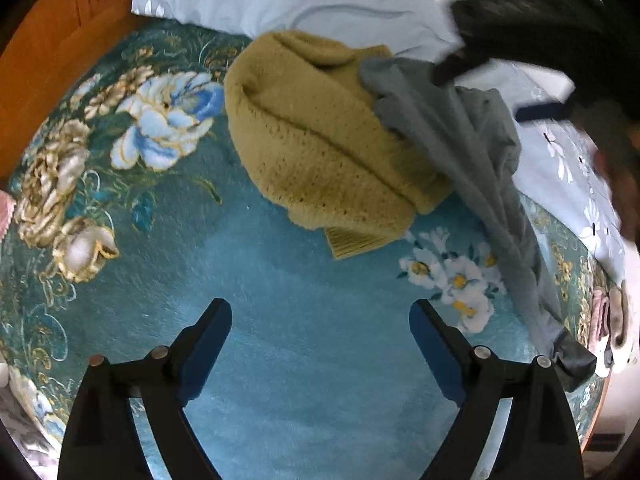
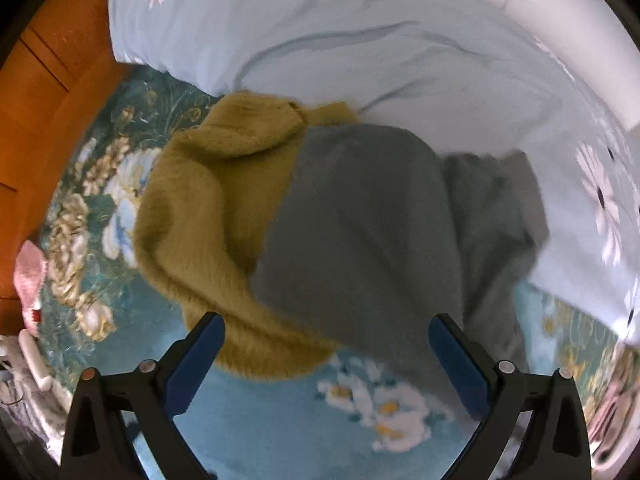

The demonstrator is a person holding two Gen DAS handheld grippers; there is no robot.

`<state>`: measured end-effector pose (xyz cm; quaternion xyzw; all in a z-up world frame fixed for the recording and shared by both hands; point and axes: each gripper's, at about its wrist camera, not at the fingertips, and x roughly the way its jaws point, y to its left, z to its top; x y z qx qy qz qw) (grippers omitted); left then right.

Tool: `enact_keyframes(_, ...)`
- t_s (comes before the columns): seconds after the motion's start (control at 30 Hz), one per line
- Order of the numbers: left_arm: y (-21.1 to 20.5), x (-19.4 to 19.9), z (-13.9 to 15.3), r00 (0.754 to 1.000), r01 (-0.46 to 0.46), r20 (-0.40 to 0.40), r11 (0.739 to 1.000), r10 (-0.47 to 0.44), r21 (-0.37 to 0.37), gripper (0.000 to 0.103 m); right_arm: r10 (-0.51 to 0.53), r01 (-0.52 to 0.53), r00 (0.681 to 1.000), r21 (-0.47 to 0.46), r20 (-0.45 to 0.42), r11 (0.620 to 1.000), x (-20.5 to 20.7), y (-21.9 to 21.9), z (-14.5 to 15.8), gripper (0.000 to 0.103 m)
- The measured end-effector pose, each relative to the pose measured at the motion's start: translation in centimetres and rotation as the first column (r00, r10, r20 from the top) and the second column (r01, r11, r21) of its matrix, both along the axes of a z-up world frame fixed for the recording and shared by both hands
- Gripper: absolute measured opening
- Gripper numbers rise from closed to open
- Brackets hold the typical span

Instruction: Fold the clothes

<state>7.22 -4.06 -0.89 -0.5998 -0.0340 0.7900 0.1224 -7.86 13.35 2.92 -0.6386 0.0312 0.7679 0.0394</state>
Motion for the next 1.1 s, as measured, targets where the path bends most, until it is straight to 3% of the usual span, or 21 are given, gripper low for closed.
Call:
enact_keyframes(0.17,-1.1,-0.5,-1.5,0.999,-0.028,0.030,1.000,0.028,-0.014,0.091,-0.005,0.003,0.999,0.025,0.051,1.000,-4.0,-1.1,-3.0,0.098)
enact_keyframes(0.3,-2.5,-1.3,-2.1,0.998,-0.052,0.045,0.998,0.053,-0.033,0.091,-0.005,-0.003,0.995,0.081,0.101,0.997,-5.5,-1.4,-5.0,0.074)
enact_keyframes(0.37,-3.4,-1.6,-2.2,0.996,-0.076,0.053,0.996,0.078,-0.043,0.091,-0.031,0.018,0.991,0.104,0.128,0.994,-5.9,-0.9,-5.7,0.070)
enact_keyframes(0.4,-3.9,-1.8,-2.3,0.994,-0.089,0.059,0.995,0.092,-0.047,0.091,-0.042,0.028,0.990,0.104,0.135,0.994,-5.9,-0.7,-5.9,0.064)
enact_keyframes(0.47,-4.9,-1.7,-2.4,0.990,-0.118,0.068,0.992,0.122,-0.052,0.091,-0.039,0.024,0.990,0.112,0.138,0.993,-5.7,-0.4,-5.7,0.042)
enact_keyframes(0.53,-5.7,-1.7,-2.4,0.988,-0.137,0.071,0.989,0.141,-0.053,0.091,-0.073,0.061,0.990,0.098,0.121,0.993,-4.1,1.0,-4.2,0.011)
enact_keyframes(0.63,-6.3,-1.8,-1.9,0.985,-0.155,0.066,0.987,0.158,-0.043,0.091,-0.127,0.121,0.987,0.075,0.096,0.990,-1.6,3.2,-2.0,0.006)
enact_keyframes(0.87,-5.4,-1.5,0.8,0.992,-0.122,0.019,0.993,0.122,-0.001,0.091,-0.255,0.255,0.966,0.015,0.041,0.967,4.4,8.3,3.2,0.004)
enact_keyframes(1.1,-4.1,0.2,4.1,0.996,-0.078,-0.038,0.996,0.080,0.038,0.091,-0.394,0.386,0.914,-0.095,-0.098,0.918,13.9,13.5,11.3,0.004)
